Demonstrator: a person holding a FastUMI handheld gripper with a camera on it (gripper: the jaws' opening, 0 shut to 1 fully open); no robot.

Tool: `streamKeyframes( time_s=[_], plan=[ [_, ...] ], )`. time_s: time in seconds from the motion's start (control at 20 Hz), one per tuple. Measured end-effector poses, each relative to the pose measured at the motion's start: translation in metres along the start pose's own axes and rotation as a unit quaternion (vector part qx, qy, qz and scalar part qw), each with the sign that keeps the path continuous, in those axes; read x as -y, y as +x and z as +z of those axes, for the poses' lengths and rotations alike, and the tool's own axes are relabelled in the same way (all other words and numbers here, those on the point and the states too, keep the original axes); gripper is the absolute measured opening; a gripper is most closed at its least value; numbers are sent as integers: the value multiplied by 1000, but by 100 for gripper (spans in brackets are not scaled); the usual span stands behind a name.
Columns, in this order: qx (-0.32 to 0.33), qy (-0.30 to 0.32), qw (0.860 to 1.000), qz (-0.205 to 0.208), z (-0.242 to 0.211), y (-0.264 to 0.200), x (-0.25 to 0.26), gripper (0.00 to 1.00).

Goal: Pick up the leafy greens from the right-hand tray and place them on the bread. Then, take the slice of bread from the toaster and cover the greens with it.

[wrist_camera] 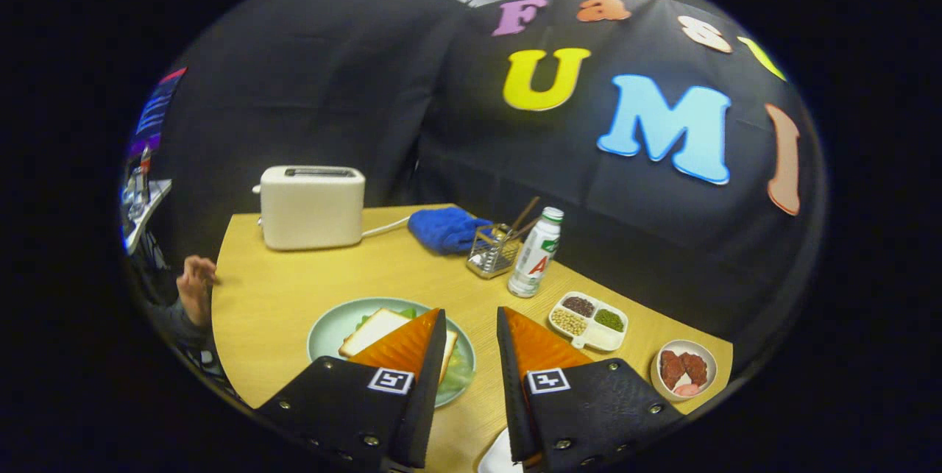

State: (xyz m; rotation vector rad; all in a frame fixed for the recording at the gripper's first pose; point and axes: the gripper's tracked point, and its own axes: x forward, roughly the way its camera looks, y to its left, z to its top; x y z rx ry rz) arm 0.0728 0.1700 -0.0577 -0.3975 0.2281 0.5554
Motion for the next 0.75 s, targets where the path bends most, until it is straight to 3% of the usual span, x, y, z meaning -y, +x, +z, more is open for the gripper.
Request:
streamKeyframes(
  time_s=[0.15,0.5,0.55,0.6,0.65,0.75],
  plan=[
    [68,49,994,-76,20,-25,41,42],
    [92,136,969,-184,-4,-90,96,45],
    [95,131,967,-195,-8,-96,100,48],
    [96,126,966,-204,-10,-102,105,59],
    [100,123,965,-210,-12,-105,109,64],
    [105,131,963,-212,-15,-113,109,71]
  ],
)
